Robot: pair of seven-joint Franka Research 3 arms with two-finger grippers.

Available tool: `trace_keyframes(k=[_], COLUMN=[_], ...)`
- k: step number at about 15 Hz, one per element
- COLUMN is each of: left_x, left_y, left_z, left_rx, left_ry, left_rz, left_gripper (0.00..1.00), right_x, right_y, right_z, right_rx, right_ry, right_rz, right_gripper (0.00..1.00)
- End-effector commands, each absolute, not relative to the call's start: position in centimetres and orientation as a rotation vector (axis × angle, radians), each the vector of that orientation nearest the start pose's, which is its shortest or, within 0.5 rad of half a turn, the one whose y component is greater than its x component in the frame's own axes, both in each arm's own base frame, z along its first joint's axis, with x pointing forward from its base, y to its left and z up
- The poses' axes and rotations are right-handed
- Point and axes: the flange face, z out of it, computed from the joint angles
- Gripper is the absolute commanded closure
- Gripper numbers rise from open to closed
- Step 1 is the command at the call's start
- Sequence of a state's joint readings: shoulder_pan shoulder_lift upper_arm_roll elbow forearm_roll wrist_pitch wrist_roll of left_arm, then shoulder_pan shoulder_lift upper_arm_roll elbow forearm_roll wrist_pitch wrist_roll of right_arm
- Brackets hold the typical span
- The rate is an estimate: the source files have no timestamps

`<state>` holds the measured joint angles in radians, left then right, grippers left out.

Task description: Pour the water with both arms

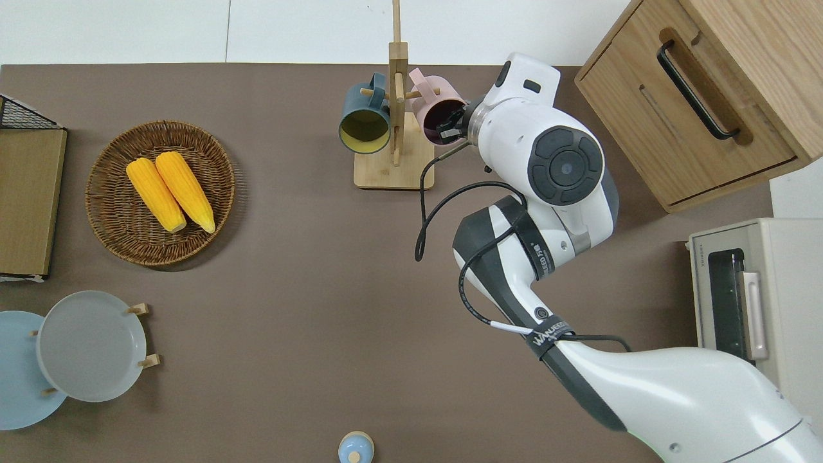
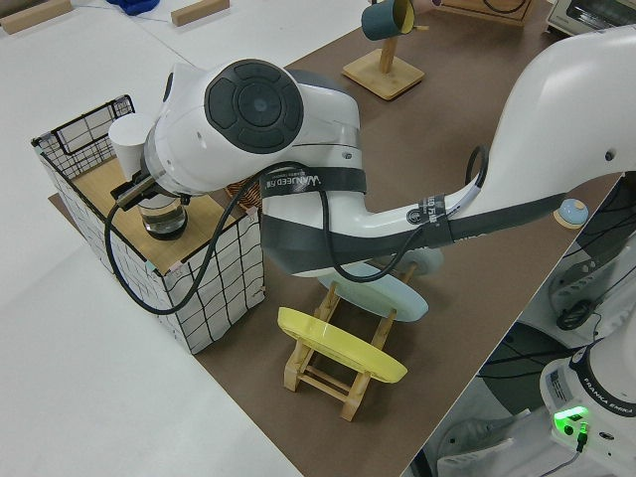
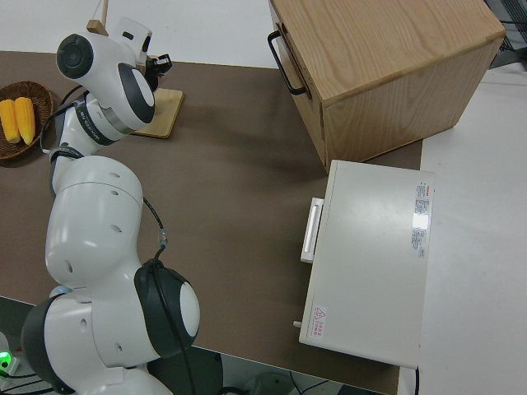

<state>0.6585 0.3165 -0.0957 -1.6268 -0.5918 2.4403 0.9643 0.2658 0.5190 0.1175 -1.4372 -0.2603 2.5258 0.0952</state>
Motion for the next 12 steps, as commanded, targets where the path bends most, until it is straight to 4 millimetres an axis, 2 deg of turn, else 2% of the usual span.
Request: trace_keyframes(k=[1,4,6,10,12], left_x=[58.9,59.3,59.3,59.7,59.9], left_y=[37.4,37.1,36.8,35.7,35.0], left_z=[51.9,54.3,54.9,58.4,58.8], left_rx=[-2.95,-2.982,-3.017,-3.041,-3.047], left_ry=[0.037,0.032,-0.009,-0.034,-0.063], left_rz=[-1.112,-1.042,-0.984,-0.943,-0.936], left_gripper=[0.86,0.86,0.86,0.86,0.86], right_x=[70.0,70.1,70.1,70.6,71.1], right_y=[25.0,23.7,23.1,19.9,18.1], right_z=[47.9,48.2,48.7,49.6,49.6], right_rx=[-2.957,-2.977,-2.986,-3.024,-3.039], right_ry=[-0.63,-0.617,-0.636,-0.691,-0.701], right_rz=[-0.959,-0.945,-0.943,-0.927,-0.927], right_gripper=[1.0,1.0,1.0,1.0,1.0])
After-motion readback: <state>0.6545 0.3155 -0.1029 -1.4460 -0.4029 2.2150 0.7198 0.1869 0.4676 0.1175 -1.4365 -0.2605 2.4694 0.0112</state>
